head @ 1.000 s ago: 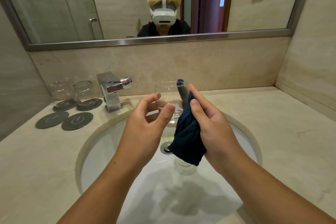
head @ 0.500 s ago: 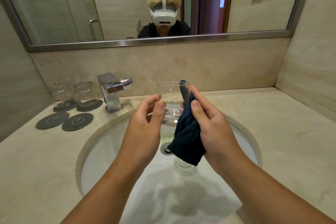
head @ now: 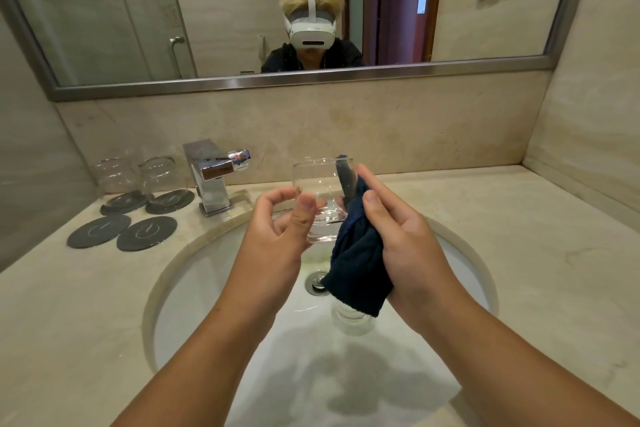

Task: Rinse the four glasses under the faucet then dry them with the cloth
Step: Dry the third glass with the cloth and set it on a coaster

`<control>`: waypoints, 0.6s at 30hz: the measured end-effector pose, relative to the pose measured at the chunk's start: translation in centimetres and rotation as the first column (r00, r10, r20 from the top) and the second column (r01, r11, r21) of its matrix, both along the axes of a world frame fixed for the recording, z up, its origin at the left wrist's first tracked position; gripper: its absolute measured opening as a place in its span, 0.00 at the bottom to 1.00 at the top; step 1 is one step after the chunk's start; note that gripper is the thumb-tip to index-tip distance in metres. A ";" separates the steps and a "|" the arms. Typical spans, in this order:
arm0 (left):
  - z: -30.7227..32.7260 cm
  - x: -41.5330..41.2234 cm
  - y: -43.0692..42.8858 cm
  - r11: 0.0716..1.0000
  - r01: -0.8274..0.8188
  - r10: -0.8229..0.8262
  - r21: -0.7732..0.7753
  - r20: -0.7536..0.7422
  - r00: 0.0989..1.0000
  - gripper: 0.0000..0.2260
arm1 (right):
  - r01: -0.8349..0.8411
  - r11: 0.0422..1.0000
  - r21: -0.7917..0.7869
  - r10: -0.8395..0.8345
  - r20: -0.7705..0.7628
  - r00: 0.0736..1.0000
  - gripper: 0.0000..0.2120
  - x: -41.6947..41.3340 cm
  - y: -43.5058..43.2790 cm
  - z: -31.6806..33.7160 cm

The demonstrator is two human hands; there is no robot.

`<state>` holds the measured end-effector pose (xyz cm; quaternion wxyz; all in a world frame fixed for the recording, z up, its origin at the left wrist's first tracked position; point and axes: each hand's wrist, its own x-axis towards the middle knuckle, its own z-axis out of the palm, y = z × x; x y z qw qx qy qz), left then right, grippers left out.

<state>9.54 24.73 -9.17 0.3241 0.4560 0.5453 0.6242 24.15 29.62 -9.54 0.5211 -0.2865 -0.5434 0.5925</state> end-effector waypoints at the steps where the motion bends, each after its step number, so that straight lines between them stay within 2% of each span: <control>1: -0.2 0.0 0.1 1.000 -0.026 0.026 -0.011 -0.051 0.998 0.25 | 0.009 1.000 0.006 -0.009 0.006 1.000 0.16 0.0 0.1 -0.1; 4: -0.3 0.1 0.0 0.997 -0.074 0.071 -0.022 -0.135 0.988 0.21 | 0.036 0.998 0.041 -0.037 0.036 0.999 0.16 -0.1 0.2 -0.4; 8: 0.0 0.4 -0.3 0.999 -0.053 0.052 -0.004 -0.166 0.985 0.27 | 0.030 0.995 0.090 -0.038 0.092 0.995 0.17 -0.2 0.0 -0.5; 10: 0.1 0.1 -0.4 0.999 -0.045 0.045 0.007 -0.132 0.990 0.27 | 0.022 0.996 0.084 -0.029 0.077 0.997 0.17 -0.2 -0.1 -0.5; 14: 0.3 -0.1 -0.4 0.999 0.054 -0.054 -0.002 0.037 0.998 0.20 | -0.011 1.000 0.013 0.011 -0.007 1.000 0.16 -0.1 -0.1 0.0; 16: 0.1 0.0 -0.1 0.999 0.043 -0.044 0.011 0.097 0.994 0.26 | -0.019 1.000 -0.001 0.019 -0.014 1.000 0.16 -0.1 -0.2 0.1; 18: -0.1 -0.1 0.1 1.000 0.022 -0.022 -0.007 0.078 0.997 0.30 | -0.009 1.000 0.004 0.009 0.001 1.000 0.16 -0.1 -0.2 0.0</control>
